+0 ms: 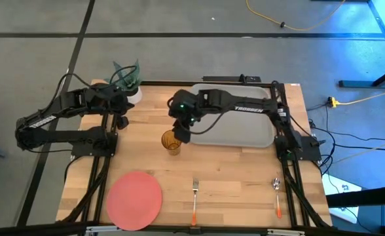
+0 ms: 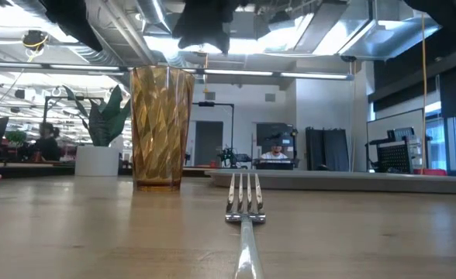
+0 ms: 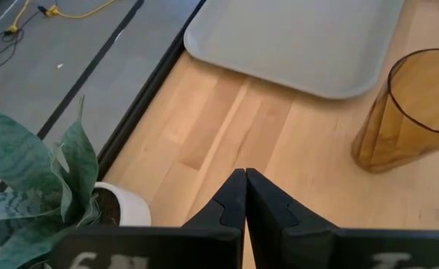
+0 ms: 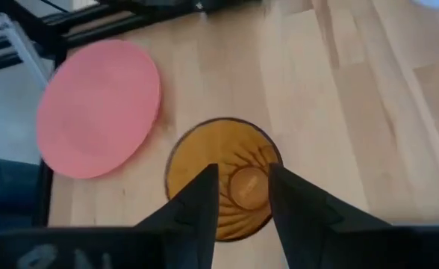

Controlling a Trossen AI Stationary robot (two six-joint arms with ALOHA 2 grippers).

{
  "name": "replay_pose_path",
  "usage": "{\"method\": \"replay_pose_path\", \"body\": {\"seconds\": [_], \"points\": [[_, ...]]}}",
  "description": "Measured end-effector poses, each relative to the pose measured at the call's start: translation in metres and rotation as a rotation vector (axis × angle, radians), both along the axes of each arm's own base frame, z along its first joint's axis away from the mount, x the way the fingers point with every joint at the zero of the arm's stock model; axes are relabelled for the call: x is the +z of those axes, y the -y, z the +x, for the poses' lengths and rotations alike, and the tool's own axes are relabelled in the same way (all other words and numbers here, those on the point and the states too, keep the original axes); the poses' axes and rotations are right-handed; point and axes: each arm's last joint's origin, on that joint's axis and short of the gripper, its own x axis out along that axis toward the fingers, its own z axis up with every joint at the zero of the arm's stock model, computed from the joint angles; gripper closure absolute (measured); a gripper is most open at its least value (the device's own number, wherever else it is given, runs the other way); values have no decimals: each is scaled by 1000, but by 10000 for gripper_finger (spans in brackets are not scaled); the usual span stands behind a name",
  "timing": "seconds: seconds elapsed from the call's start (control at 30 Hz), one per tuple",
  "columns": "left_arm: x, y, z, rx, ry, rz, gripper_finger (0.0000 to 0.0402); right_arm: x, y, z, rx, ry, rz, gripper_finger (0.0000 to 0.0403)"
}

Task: Pick and place plate/cup/fork/spoon on tray
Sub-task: Put the brown cup on the top right of the gray serving tray

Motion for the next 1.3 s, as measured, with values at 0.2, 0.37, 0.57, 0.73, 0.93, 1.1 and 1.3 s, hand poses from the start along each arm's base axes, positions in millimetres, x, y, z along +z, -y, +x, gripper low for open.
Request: {"method": "replay_pose_path", "body": {"seconds": [0.2,0.37,0.57,0.73,0.93,1.1,1.3], "points": [[0,0,0,1,0,0,401,-23,1,11,-25,-57,32,284],[0,0,0,1,0,0,401,-29,2,13,-24,-67,2,284],[0,0,0,1,0,0,401,-29,3,13,-56,-73,-37,284],[0,0,0,1,-1,0,401,-32,3,12,-57,-88,-9,284],[0,0,0,0,-1,0,401,-34,3,11,-56,-103,-49,284],[0,0,0,1,0,0,401,-34,4,11,-62,-105,-47,284],[0,0,0,1,0,0,401,-34,5,11,-64,-105,-47,284]]}}
